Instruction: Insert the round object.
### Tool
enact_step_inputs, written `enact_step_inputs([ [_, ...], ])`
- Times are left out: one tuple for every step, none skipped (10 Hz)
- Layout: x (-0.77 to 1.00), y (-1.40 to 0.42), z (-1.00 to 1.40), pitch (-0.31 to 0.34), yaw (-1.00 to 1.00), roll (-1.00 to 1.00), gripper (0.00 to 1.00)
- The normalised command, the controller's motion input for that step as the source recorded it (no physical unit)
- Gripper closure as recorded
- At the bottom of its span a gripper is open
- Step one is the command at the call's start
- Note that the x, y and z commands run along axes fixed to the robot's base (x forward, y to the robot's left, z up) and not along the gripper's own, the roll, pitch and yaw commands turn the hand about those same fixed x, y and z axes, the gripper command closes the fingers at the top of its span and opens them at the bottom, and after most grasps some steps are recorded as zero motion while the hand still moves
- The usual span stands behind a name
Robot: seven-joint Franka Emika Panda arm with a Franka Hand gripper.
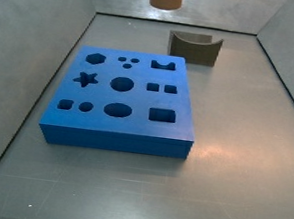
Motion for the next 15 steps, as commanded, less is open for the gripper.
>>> enact_step_inputs([
  [-0.30, 0.00, -0.76, -0.246, 0.01, -0.03, 1.00],
  [-0.99, 0.13, -0.68, -0.313, 0.00, 0.00, 1.00],
  [-1.00, 0.16, -0.93, -0.166, 0.00, 0.00, 1.00],
  [-1.00, 0.22, -1.00, -0.116, 0.00, 0.00, 1.00],
  [-0.55, 0.11, -1.00, -0.033, 0.00, 0.00, 1.00],
  [-0.01, 0.00, -1.00, 0.000, 0.00, 0.00, 1.00],
  [-0.03, 0.04, -1.00, 0.030, 0.00, 0.00, 1.00],
  [0.00, 0.00, -1.00, 0.090, 0.00, 0.01, 1.00],
  [0.13, 0.00, -0.66, 0.181, 0.00, 0.00, 1.00],
  [0.07, 0.00, -0.62, 0.139, 0.00, 0.03, 1.00],
  [0.00, 0.01, -0.75, 0.096, 0.00, 0.03, 1.00],
  [0.00, 0.02, -0.63, 0.046, 0.00, 0.01, 1.00],
  [0.04, 0.01, -0.46, 0.053, 0.00, 0.01, 1.00],
  [0.27, 0.10, -0.34, 0.079, 0.00, 0.00, 1.00],
  [0.26, 0.10, -0.31, 0.073, 0.00, 0.02, 1.00],
])
